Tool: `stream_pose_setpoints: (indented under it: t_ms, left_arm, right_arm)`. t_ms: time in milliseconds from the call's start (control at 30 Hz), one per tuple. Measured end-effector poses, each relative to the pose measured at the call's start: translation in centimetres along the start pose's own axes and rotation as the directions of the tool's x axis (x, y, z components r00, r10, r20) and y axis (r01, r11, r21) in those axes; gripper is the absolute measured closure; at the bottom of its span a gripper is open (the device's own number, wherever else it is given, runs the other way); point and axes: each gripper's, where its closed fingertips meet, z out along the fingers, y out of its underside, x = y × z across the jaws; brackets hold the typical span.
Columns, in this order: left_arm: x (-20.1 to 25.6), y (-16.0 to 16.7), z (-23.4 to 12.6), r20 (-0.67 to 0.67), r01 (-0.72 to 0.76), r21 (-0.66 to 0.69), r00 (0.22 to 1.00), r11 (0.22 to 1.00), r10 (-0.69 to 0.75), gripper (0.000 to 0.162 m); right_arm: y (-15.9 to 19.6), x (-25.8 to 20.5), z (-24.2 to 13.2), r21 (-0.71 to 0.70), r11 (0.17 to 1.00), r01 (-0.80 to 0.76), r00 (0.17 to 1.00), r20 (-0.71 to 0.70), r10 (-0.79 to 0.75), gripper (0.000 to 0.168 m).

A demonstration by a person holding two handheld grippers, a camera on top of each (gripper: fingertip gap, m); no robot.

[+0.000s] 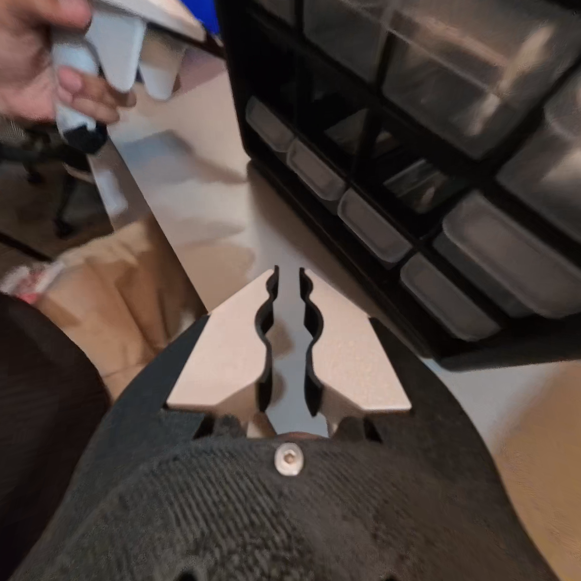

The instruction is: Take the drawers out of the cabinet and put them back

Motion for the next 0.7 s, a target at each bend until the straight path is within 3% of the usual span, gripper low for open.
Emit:
stream_pose_setpoints:
  t_ms: [133,200,267,333,400,500,600,700]
  left_arm:
    - [-0.7,-1.8,-1.3,0.085,-0.035,0.056,0.996,0.998,0.03,0.121]
    - [-1.1,-3.3,-2.8,0.127,-0.048,0.073,0.991,0.996,0.039,0.118]
    - [-3.2,-5.1,-5.1,0.261,-0.103,0.045,0.961,0.994,0.087,0.115]
    - [-6.2,-7.6,-8.7,0.453,-0.207,-0.003,0.872,0.978,0.186,0.116]
    - [-9.3,-10.6,-12.9,0.631,-0.287,-0.056,0.732,0.956,0.257,0.118]
    - [-13.0,-13.3,-17.0,0.72,-0.307,-0.211,0.594,0.928,0.36,0.122]
    - [-17.6,-12.6,-19.7,0.708,-0.165,-0.458,0.527,0.874,0.471,0.127]
    - [-21.6,-12.0,-22.3,0.67,-0.05,-0.648,0.438,0.76,0.6,0.133]
  right_arm:
    - [0.3,-0.9,-0.4,0.012,0.936,-0.351,0.926,0.152,0.345,0.129]
    - [0.6,-1.4,-1.2,-0.005,0.893,-0.45,0.868,0.231,0.439,0.118]
    - [1.2,-1.4,-1.9,-0.011,0.877,-0.48,0.849,0.244,0.468,0.118]
    - [1.8,-0.8,-2.4,0.01,0.888,-0.46,0.871,0.199,0.449,0.12]
    - [2.3,-0.5,-2.7,0.016,0.904,-0.428,0.893,0.164,0.419,0.121]
    - [2.4,-0.4,-2.8,0.016,0.907,-0.421,0.897,0.157,0.413,0.123]
    - [2.3,-0.5,-2.7,0.014,0.902,-0.432,0.889,0.174,0.423,0.124]
    - [2.3,-0.4,-2.7,0.015,0.907,-0.42,0.897,0.161,0.413,0.125]
